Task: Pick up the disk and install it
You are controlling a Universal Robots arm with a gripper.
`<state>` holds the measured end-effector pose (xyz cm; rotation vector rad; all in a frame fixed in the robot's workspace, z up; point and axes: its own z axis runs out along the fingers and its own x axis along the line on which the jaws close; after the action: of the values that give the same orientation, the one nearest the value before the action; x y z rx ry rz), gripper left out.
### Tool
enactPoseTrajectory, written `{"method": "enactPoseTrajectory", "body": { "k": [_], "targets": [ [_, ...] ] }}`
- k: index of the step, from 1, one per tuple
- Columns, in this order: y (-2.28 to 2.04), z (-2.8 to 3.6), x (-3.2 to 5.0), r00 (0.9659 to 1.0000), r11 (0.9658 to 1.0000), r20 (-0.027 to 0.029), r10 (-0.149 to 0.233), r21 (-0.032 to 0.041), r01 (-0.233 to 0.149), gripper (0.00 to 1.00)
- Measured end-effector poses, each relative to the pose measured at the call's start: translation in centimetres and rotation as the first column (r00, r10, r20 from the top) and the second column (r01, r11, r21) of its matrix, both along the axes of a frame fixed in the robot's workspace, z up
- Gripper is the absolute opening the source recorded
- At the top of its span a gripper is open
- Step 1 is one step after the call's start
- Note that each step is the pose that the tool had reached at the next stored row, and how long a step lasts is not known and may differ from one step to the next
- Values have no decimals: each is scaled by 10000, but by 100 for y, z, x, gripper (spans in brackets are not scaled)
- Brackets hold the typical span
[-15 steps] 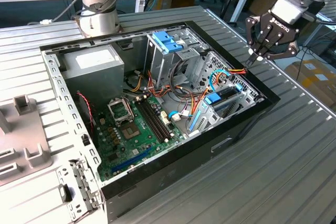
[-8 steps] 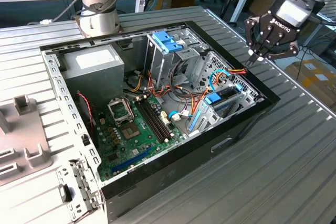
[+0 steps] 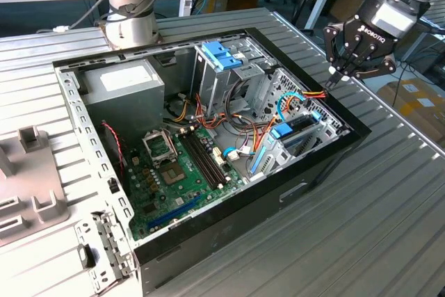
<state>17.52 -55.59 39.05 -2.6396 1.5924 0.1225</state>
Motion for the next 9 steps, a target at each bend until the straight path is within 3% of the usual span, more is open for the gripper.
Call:
{"method": "enactPoseTrajectory", "body": {
  "k": [4,9],
  "targets": [
    [0,0,0,9988,9988,0,496,0,-496,11],
    [0,0,0,9943,9943,0,1070,1,-1070,11]
  ]
}}
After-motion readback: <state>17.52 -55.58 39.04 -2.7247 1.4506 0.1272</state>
